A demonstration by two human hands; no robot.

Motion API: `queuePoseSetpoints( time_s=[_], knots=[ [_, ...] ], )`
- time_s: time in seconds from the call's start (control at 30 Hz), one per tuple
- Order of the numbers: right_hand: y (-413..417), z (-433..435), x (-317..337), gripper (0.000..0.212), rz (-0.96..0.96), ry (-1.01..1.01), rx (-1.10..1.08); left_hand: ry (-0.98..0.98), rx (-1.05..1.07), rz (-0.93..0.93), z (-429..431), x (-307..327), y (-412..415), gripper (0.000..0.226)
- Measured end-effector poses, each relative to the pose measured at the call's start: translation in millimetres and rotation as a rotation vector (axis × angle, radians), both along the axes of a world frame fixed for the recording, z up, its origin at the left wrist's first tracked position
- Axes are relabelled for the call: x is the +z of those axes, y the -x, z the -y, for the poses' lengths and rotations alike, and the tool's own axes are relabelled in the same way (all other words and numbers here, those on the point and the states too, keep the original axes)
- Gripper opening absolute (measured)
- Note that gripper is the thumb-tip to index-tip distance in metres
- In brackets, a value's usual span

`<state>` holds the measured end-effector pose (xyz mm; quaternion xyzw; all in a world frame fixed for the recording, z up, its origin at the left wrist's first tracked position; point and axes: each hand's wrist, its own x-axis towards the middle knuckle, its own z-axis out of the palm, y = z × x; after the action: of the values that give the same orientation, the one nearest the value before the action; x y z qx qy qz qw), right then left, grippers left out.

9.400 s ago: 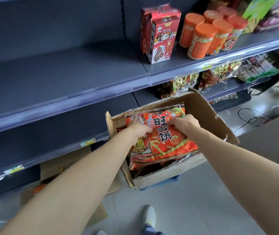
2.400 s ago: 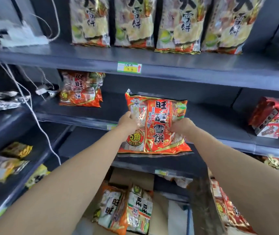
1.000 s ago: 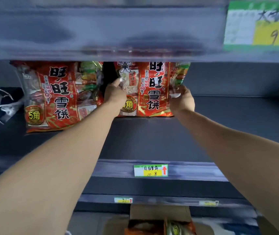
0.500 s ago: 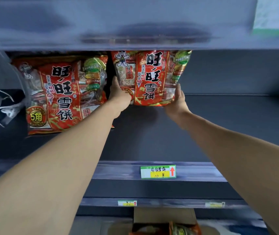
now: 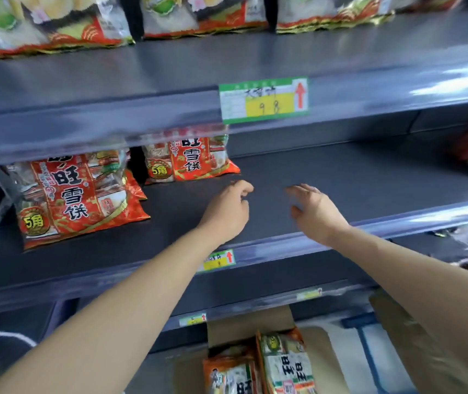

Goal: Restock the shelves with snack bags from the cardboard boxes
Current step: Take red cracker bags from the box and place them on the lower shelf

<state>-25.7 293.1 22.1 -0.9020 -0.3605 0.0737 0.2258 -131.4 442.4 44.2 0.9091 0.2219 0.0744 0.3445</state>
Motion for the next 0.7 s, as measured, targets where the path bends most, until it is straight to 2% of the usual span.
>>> queuePoseSetpoints(
  time_s=[0.1, 0.23, 0.4, 0.57, 0.63, 0.7],
  knots=[
    [-6, 85, 15, 0.046, 0.049, 0.042, -0.078, 0.045, -0.201, -0.007, 73, 10, -20, 0.036],
    [-19, 209, 36, 0.039, 0.054, 0.064, -0.304, 0.131, -0.437, -0.009, 179, 23, -53, 0.032],
    [-45, 352, 46, 0.035, -0.06, 0.203, -0.531, 0.228, -0.604, -0.043, 310, 27, -90, 0.029],
    [-91, 445, 15, 0.034, -0.141, 0.409, -0.473, 0.274, -0.559, -0.187, 417, -7, -137, 0.028],
    [-110, 469, -7, 0.032, -0.219, 0.426, -0.443, 0.304, -0.458, -0.305, 452, -30, -153, 0.027],
    [-132, 486, -33, 0.03, -0.272, 0.46, -0.401, 0.333, -0.318, -0.403, 475, -61, -170, 0.015]
  ],
)
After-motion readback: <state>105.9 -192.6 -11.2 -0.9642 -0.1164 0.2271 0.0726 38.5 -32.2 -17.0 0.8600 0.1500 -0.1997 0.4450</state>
